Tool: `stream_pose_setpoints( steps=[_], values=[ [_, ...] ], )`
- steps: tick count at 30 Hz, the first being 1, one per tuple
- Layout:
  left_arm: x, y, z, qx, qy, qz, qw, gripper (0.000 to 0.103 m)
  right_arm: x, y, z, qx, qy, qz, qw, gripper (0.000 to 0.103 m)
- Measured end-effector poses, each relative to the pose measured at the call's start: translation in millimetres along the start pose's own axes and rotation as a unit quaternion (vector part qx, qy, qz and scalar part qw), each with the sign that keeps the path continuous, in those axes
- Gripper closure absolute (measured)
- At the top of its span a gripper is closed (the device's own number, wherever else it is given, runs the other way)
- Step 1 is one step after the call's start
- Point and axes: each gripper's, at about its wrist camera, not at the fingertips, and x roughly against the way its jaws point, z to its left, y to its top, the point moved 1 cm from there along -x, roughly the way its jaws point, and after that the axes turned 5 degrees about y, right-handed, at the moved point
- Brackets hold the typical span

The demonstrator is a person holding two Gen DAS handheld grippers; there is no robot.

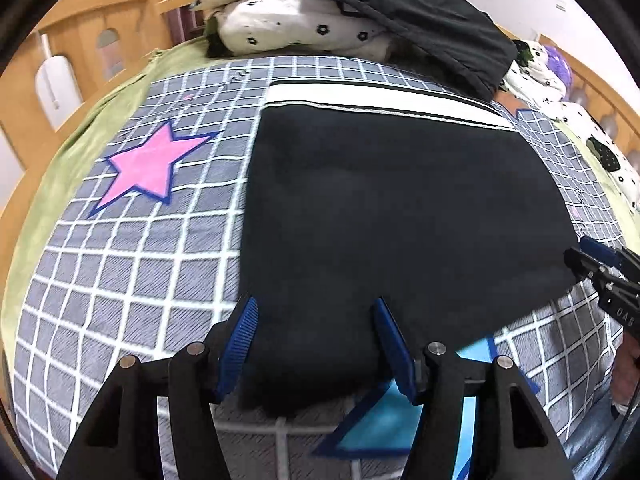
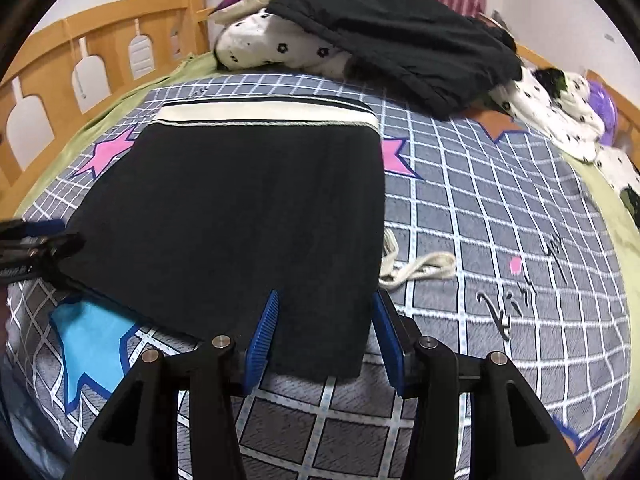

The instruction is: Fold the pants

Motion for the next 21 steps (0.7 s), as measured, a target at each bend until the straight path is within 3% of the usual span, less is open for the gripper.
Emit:
stream_pose_setpoints(
  steps=[8, 12, 15, 21],
  values=[
    [-1, -16, 25, 0.042, -0.035, 0.025, 0.9982, 0.041, 12, 6, 4, -0.006, 0.012, -0.035, 0.999, 0.055],
    [-4, -18, 26, 0.050, -0.040, 0.035, 0.9973, 0.040, -9, 5, 11, 0.009, -0.004, 0.000, 1.000, 0.054],
    [-7, -18, 24, 0.054, -0.041, 0.045, 0.9967, 0.040, -8, 1, 21, 0.037, -0.025, -0.004, 0.999, 0.052],
    [4, -12, 17, 0.055, -0.032, 0.053, 0.9966, 0.043, 5, 5, 13, 0.008, -0.017, 0.009, 1.000, 0.052]
  ],
)
